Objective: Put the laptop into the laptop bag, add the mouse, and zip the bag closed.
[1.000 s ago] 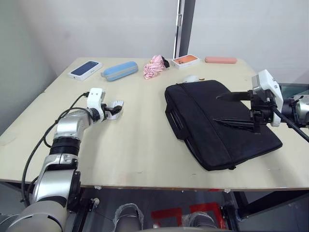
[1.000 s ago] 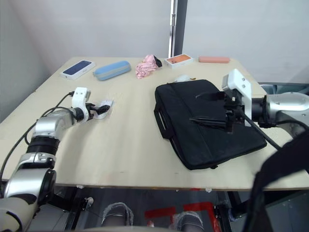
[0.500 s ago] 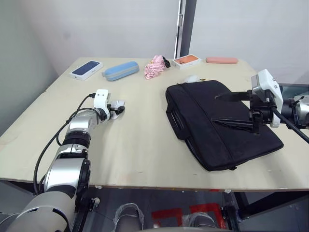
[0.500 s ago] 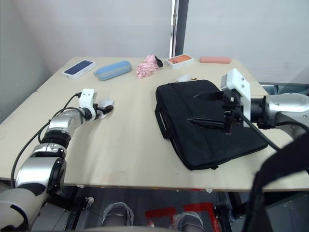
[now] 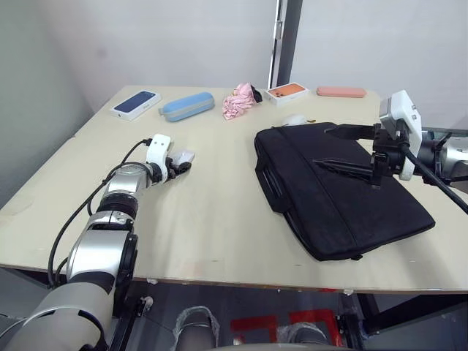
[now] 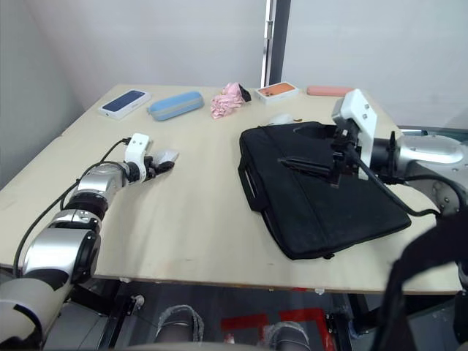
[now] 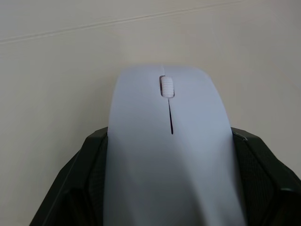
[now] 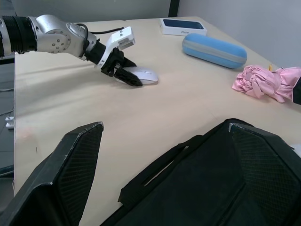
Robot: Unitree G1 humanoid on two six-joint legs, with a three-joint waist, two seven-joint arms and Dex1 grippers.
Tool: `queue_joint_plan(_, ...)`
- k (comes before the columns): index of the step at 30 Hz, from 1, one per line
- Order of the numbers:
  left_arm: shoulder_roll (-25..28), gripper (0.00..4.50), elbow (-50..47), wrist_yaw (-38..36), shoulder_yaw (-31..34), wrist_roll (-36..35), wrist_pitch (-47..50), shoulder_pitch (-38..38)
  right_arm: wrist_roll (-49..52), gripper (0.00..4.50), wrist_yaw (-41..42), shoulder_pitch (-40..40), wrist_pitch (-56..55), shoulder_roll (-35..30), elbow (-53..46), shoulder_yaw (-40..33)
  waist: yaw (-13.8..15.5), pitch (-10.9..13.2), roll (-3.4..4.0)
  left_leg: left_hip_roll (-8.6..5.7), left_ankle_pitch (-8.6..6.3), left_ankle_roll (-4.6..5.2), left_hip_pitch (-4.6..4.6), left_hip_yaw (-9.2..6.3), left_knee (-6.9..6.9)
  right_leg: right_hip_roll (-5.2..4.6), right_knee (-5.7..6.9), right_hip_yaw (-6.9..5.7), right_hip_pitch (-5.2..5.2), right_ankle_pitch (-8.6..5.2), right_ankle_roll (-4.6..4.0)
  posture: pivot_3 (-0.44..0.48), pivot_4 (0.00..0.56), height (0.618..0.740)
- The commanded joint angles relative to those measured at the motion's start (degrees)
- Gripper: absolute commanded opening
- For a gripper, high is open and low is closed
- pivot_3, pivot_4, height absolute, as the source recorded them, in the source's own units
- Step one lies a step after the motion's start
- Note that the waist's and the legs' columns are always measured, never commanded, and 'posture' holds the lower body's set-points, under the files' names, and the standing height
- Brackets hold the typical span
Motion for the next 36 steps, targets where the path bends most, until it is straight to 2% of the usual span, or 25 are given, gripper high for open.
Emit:
queue_joint_plan(1, 2.18, 2.87, -3.74, -6.98, -3.18, 2.11, -0.67, 0.47, 1.24, 4.50, -1.28, -1.83, 0.33, 1.00, 0.01, -0.66, -0.02, 0.00, 0.00, 0.00, 0.00, 0.00, 0.00, 0.00, 0.00, 0.00, 0.00, 0.00, 0.00, 0.00, 0.00, 0.000, 0.150, 0.740)
queue_joint_plan(3, 2.91, 2.87, -5.91, -10.59, -4.76, 2.76, -1.28, 1.37, 1.36, 4.50, -1.58, -2.00, 0.62, 1.37, -0.05, -0.56, -0.04, 0.00, 0.00, 0.00, 0.00, 0.00, 0.01, 0.02, 0.00, -0.01, 0.00, 0.01, 0.01, 0.00, 0.00, 0.000, 0.150, 0.740)
queue_joint_plan(7, 5.80, 2.87, -14.92, -24.57, -10.17, 3.71, -6.03, 5.12, 2.10, 4.50, -7.06, -4.77, 5.16, 4.52, -0.62, 2.88, -0.38, 0.00, 0.02, 0.02, -0.01, -0.01, 0.02, 0.03, -0.04, 0.00, -0.01, 0.02, -0.01, 0.00, 0.00, 0.000, 0.150, 0.740)
queue_joint_plan(10, 6.18, 2.87, -18.82, -30.40, -10.17, 1.46, -7.46, 5.11, 0.62, 4.50, -16.64, -8.41, 12.48, 9.84, 0.38, 7.53, -0.64, 0.01, 0.03, 0.02, 0.00, -0.03, 0.03, 0.03, -0.09, 0.01, 0.01, 0.01, -0.04, 0.00, 0.00, 0.000, 0.150, 0.740)
queue_joint_plan(13, 5.51, 2.87, -24.54, -37.98, -9.40, -3.17, -5.66, 4.92, -5.31, 4.50, -28.03, -9.91, 18.84, 17.18, 2.19, 13.38, -0.82, 0.02, 0.03, 0.02, 0.02, -0.08, 0.03, 0.02, -0.09, 0.01, 0.06, 0.01, -0.06, 0.00, 0.00, 0.000, 0.150, 0.740)
queue_joint_plan(16, 5.74, 2.87, -28.99, -42.13, -10.10, -5.18, -4.39, 5.55, -8.71, 4.50, -33.92, -9.77, 21.65, 22.82, 2.37, 16.09, -0.76, 0.05, 0.09, 0.00, 0.02, -0.16, -0.02, 0.08, -0.17, 0.00, 0.02, 0.05, -0.16, 0.00, 0.00, 0.000, 0.150, 0.740)
queue_joint_plan(20, 5.68, 2.87, -30.85, -44.62, -11.13, -5.40, -4.45, 4.67, -16.50, 4.50, -41.38, -9.78, 21.91, 29.51, 4.03, 21.72, -1.08, 0.05, 0.09, 0.00, 0.07, -0.34, -0.02, 0.14, -0.44, 0.03, -0.03, 0.05, -0.31, -0.06, -0.02, 0.000, 0.150, 0.740)
queue_joint_plan(24, 5.50, 2.87, -30.25, -44.32, -11.24, -4.34, -5.96, 3.68, -22.05, 4.50, -44.44, -10.00, 21.31, 33.18, 4.63, 25.36, -1.41, 0.05, 0.09, 0.02, 0.25, -0.71, -0.02, 0.13, -0.70, 0.07, -0.11, 0.01, -0.36, -0.12, 0.01, 0.000, 0.150, 0.740)
queue_joint_plan(31, 5.05, 2.87, -29.33, -42.04, -10.58, -3.91, -7.56, 3.47, -33.20, 4.50, -43.36, -10.99, 17.46, 29.96, 5.17, 36.81, -1.41, 0.06, 0.10, 0.02, 0.26, -0.79, 0.00, 0.12, -0.81, 0.08, -0.22, -0.01, -0.33, -0.16, 0.11, 0.000, 0.150, 0.740)
queue_joint_plan(36, 5.27, 2.87, -31.14, -41.63, -10.95, -4.12, -7.17, 4.74, -38.31, 4.50, -41.07, -11.51, 14.88, 28.87, 6.97, 39.83, -1.54, 0.06, 0.10, 0.02, 0.26, -0.81, 0.00, 0.11, -0.82, 0.09, -0.23, 0.00, -0.32, -0.16, 0.16, 0.000, 0.150, 0.740)
